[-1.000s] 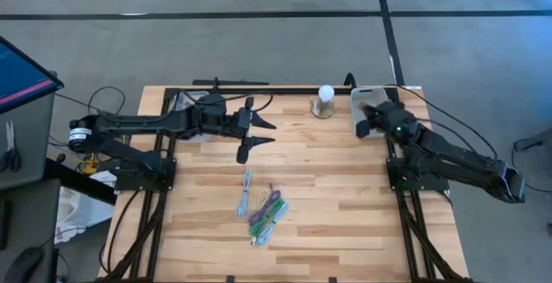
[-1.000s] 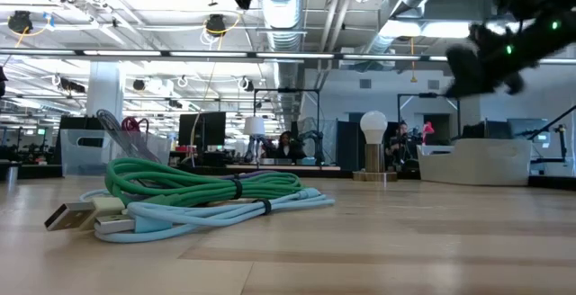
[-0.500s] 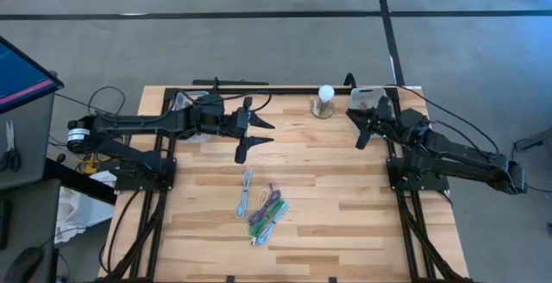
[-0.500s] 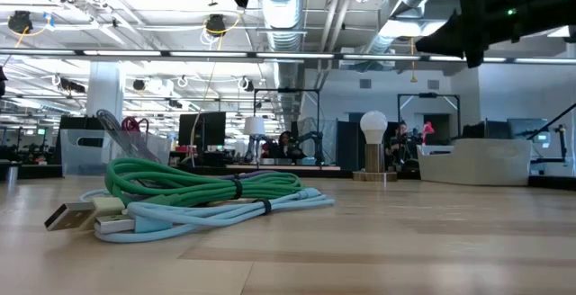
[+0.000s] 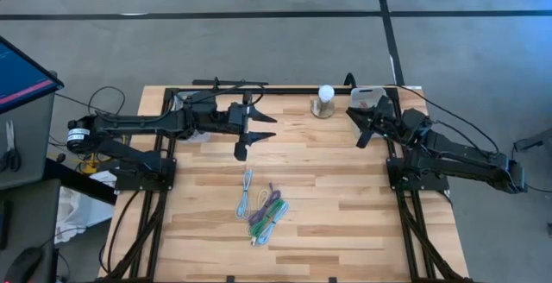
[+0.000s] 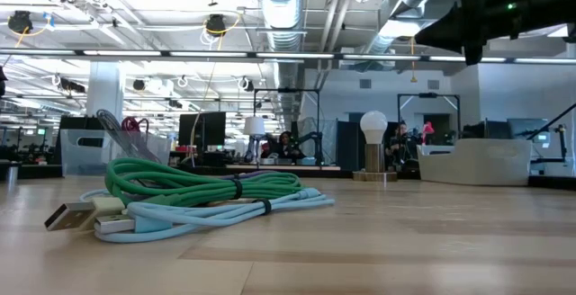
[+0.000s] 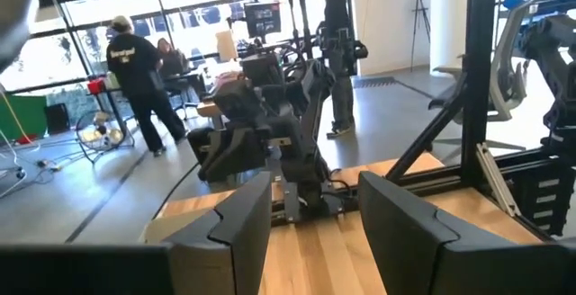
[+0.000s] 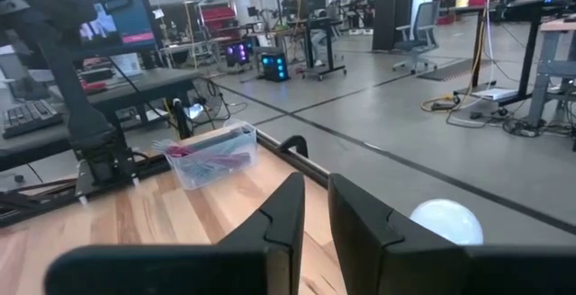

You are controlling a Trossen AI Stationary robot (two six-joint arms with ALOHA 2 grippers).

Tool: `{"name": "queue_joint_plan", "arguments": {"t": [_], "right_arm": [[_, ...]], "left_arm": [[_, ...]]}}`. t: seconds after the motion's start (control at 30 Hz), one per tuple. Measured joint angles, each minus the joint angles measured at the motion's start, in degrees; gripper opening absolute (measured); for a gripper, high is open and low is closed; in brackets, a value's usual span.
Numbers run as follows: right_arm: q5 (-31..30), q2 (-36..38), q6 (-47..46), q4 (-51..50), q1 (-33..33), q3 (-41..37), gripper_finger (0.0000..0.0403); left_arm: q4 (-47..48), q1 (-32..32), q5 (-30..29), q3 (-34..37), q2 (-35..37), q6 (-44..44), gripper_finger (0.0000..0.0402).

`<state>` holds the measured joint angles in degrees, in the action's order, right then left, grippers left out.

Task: Pick & Place USB Port
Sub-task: Put the green charger cable into the gray bin

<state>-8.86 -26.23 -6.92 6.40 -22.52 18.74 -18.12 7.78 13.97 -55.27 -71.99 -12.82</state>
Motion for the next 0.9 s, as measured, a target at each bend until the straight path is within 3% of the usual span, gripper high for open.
{"name": "queue_joint_plan", "arguments": {"t": [0.2,0.4,0.47,0.77,0.9], "right_arm": [[0.5,0.0,-1.0,-0.1,0.0,0.0,0.0047],[11.3,-1.3,-0.1,-0.2,2.0,0.3,0.0047],[11.2,-4.2,1.2,-0.1,4.1,1.4,0.0047],[8.9,-25.6,17.7,-1.5,13.5,11.2,0.0047],[8.9,-34.5,24.7,-8.7,16.6,17.1,0.0047]], "left_arm": [[0.4,0.0,-0.2,0.0,0.1,0.2,0.0166],[13.0,0.0,-0.3,0.0,8.4,-0.2,0.0136],[17.3,0.0,-0.4,0.1,12.3,-0.2,0.0123],[18.3,0.0,-2.1,10.0,28.0,-0.6,0.0091],[18.2,0.0,-3.8,13.4,32.8,-0.6,0.0090]]}}
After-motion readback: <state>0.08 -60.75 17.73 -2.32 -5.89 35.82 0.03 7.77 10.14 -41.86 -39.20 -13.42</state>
